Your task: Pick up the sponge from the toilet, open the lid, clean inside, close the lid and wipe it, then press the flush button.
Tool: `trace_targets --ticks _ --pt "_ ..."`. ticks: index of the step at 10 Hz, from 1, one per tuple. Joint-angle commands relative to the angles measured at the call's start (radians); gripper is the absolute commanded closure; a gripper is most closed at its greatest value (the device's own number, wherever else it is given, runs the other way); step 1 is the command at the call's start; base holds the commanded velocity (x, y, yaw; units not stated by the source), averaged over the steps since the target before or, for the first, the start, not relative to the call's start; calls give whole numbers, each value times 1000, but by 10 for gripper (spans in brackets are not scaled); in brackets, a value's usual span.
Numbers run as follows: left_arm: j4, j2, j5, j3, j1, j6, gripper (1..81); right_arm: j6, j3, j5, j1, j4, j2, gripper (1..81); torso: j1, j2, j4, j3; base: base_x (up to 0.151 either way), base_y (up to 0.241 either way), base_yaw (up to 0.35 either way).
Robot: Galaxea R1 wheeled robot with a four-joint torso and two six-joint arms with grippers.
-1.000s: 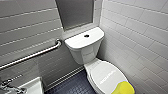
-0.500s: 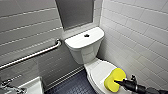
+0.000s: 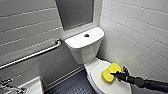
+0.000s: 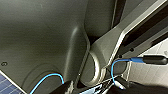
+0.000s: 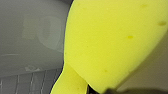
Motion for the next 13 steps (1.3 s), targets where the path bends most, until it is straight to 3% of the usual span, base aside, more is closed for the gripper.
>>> trace_targets --ticks 1,5,8,11,13 --pt "-4 -15 107 13 16 2 10 -2 -161 -49 214 154 98 811 0 0 0 0 0 0 0" --pt "-6 0 107 -1 26 2 10 -2 -423 -115 245 280 245 811 0 0 0 0 0 0 0" --pt "-7 0 107 -1 32 2 10 9 -639 -207 242 315 339 811 0 0 0 0 0 0 0" --pt "-4 12 107 -1 32 3 10 54 -535 -177 161 329 250 811 0 0 0 0 0 0 0" --pt "-1 17 107 -1 32 3 10 66 -336 1 93 334 136 811 0 0 0 0 0 0 0"
